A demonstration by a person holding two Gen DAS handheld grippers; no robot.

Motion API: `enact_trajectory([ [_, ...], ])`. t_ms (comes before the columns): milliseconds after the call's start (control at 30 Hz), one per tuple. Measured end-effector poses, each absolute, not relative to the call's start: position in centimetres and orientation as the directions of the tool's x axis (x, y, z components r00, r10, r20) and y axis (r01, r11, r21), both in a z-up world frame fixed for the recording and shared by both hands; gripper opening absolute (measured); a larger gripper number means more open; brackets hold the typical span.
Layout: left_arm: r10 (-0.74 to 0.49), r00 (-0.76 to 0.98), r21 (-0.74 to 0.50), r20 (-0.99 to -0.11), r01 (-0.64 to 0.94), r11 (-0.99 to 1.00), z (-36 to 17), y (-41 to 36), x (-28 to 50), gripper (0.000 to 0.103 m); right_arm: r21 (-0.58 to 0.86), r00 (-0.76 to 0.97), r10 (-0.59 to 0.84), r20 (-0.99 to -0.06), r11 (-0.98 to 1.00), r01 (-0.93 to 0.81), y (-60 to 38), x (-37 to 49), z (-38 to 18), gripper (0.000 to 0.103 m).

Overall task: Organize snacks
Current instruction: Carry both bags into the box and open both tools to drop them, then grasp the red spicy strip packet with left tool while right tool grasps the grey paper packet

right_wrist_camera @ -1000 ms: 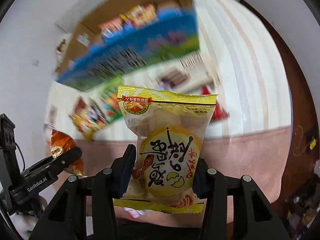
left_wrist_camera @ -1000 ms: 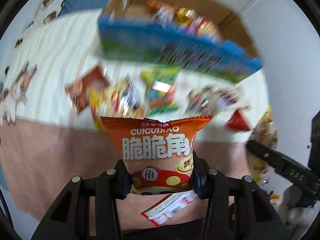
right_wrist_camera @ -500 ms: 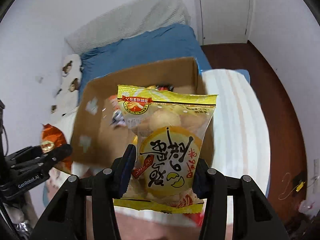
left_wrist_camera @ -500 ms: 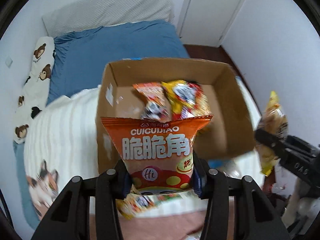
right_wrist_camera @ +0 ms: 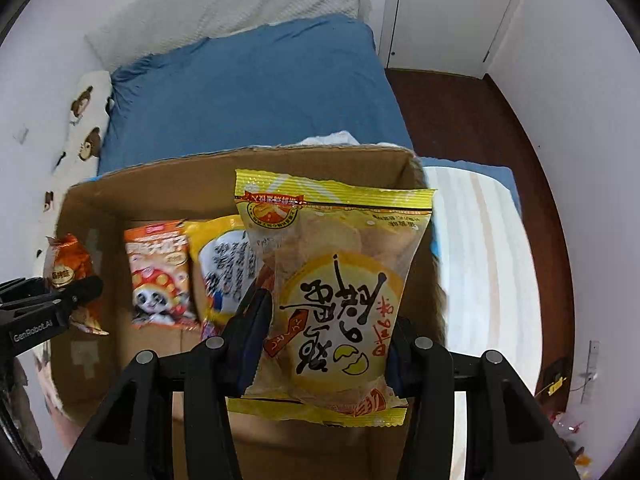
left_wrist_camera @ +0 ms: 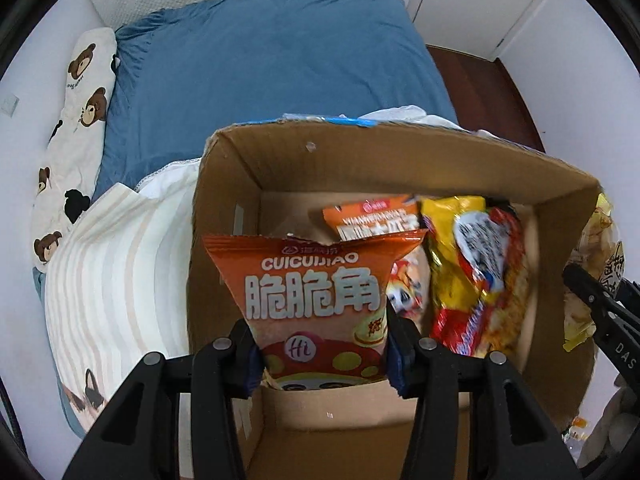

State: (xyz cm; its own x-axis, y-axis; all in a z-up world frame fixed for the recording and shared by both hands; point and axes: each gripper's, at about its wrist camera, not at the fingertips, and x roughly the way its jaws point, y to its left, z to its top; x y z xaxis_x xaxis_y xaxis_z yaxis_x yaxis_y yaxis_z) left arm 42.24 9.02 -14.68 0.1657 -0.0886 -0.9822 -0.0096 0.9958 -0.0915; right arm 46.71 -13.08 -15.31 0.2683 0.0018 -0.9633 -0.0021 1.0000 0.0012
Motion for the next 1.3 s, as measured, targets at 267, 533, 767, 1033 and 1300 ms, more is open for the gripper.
enact_trajectory([
  [267,-0.125,0.151,-0.131,-0.981,-0.032,0.991,-16.4,9.4,44.0,0.093,-0.029,0.200,-0.025,-0.979,0.999,-0.020,-12.4,48.5,-19.0,0.094],
  [533,-0.144,0.172,-0.152,-0.975,-0.038,0.988,-16.6,9.1,43.8,0.095,-0.021,0.198,-0.017,-0.980,1.000,-0.017,-12.3,48.2,-19.5,0.096],
  [767,-0.135,0.211,-0.148,-0.968,-0.045,0.988,-15.5,8.8,42.1,0.095,-0.001,0.204,0.002,-0.979,1.000,-0.013,-12.2,45.8,-18.0,0.096],
  [1033,-0.107,0.291,-0.122,-0.951,-0.035,0.992,-13.2,7.9,38.7,0.095,0.001,0.247,0.004,-0.969,1.000,-0.013,-11.9,41.7,-16.0,0.096],
  [1300,-0.064,0.405,-0.074,-0.912,-0.008,0.997,-9.9,7.4,33.6,0.095,0.012,0.323,0.016,-0.946,1.000,-0.013,-11.3,36.8,-12.8,0.096],
])
